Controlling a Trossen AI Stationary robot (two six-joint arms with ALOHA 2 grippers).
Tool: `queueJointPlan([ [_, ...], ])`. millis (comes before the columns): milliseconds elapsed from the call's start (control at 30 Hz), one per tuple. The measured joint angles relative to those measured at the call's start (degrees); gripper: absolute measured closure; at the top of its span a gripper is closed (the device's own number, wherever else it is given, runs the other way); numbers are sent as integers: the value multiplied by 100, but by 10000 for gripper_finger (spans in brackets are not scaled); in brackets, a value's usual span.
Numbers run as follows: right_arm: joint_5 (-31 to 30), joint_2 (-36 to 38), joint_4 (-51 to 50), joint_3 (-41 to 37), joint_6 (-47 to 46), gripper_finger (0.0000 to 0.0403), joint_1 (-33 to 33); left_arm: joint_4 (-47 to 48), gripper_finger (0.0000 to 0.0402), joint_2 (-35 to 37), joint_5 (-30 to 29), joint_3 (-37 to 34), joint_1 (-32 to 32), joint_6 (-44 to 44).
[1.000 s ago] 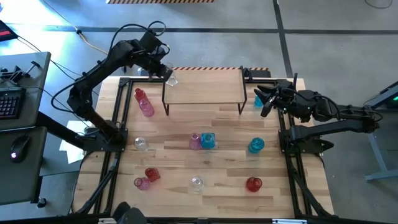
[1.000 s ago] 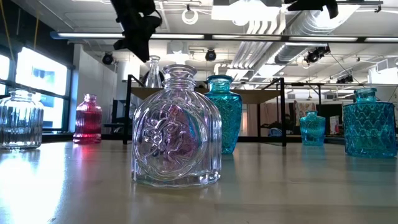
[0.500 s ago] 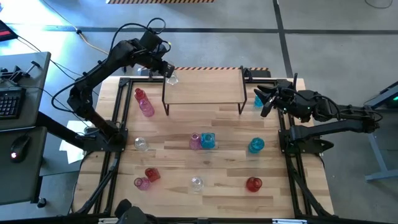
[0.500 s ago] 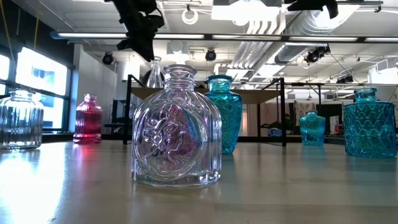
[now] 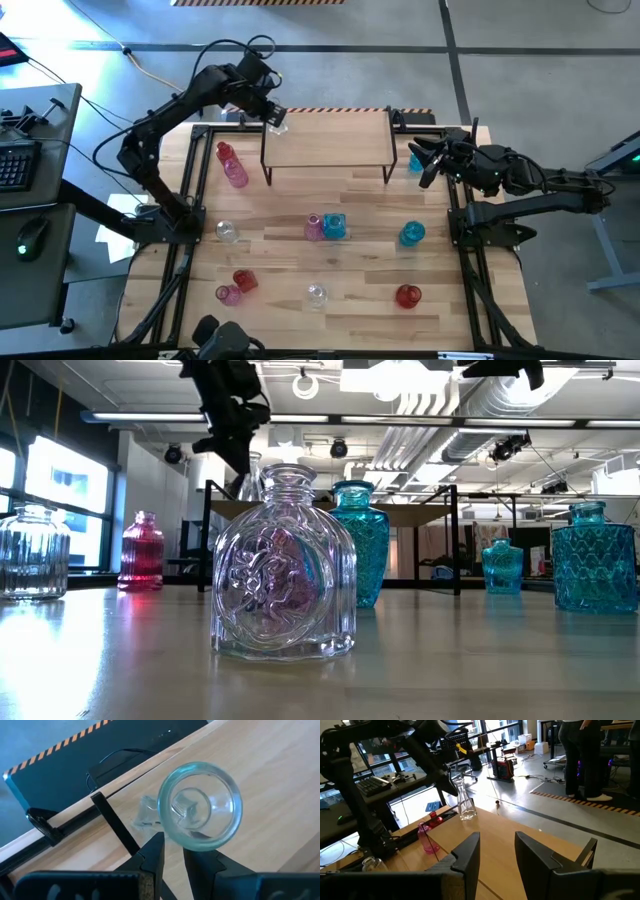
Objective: Sort vases onto shelf
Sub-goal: Put the top transparent vase on the shelf, then put the left blue vase on the shelf
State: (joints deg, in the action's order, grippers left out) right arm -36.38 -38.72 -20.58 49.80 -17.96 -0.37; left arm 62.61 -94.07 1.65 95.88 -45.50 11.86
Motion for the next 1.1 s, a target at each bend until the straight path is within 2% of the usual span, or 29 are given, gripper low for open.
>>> queueJointPlan([
  [333, 0, 1, 4, 0, -2, 293, 1, 7, 339, 18, -47, 176, -41, -101],
  [533, -1, 0, 92, 0, -56, 293, -1, 24, 339, 177, 363, 286, -19, -105],
  [800, -71, -2, 563, 0, -468, 293, 0, 59, 339, 678, 380, 286, 28, -292],
  [1100, -106, -329, 1740, 0, -88, 293, -1, 57, 339, 1423, 396, 291, 219, -608],
])
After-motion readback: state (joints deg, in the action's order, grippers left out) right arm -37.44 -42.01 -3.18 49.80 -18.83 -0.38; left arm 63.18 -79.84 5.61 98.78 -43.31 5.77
